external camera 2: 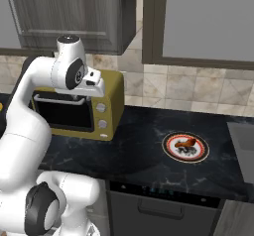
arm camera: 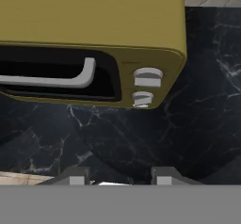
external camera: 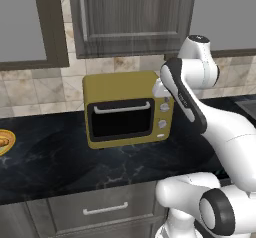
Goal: Open the toaster oven door. Place the hotdog bun on the bottom rack in the toaster oven and place the chicken drumstick on the top rack.
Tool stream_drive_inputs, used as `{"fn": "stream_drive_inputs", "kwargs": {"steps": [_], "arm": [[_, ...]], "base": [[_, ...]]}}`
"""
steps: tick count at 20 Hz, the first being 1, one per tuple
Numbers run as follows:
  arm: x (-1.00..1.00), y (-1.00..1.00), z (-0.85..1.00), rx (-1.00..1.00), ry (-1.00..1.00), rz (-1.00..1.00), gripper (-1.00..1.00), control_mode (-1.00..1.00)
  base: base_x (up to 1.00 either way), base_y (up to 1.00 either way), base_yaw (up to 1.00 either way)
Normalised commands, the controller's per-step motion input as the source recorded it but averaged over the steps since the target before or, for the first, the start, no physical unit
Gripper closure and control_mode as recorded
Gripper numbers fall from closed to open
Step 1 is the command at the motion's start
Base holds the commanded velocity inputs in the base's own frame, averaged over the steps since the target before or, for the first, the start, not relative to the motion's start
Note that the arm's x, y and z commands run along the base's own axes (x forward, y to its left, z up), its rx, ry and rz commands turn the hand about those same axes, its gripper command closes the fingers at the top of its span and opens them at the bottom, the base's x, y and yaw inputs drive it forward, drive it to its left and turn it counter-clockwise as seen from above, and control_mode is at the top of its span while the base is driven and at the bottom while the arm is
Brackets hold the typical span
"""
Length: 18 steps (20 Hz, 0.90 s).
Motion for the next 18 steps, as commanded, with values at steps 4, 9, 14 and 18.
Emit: {"fn": "stream_drive_inputs", "kwargs": {"steps": [4,9,14,18], "arm": [[0.00,0.00,0.00,0.00,0.00,0.00,-1.00,1.00],[0.00,0.00,0.00,0.00,0.00,0.00,-1.00,1.00],[0.00,0.00,0.00,0.00,0.00,0.00,-1.00,1.00],[0.00,0.00,0.00,0.00,0.00,0.00,-1.00,1.00]], "base": [[0.00,0.00,0.00],[0.00,0.00,0.00],[-0.07,0.16,0.00],[-0.13,0.52,0.00]]}}
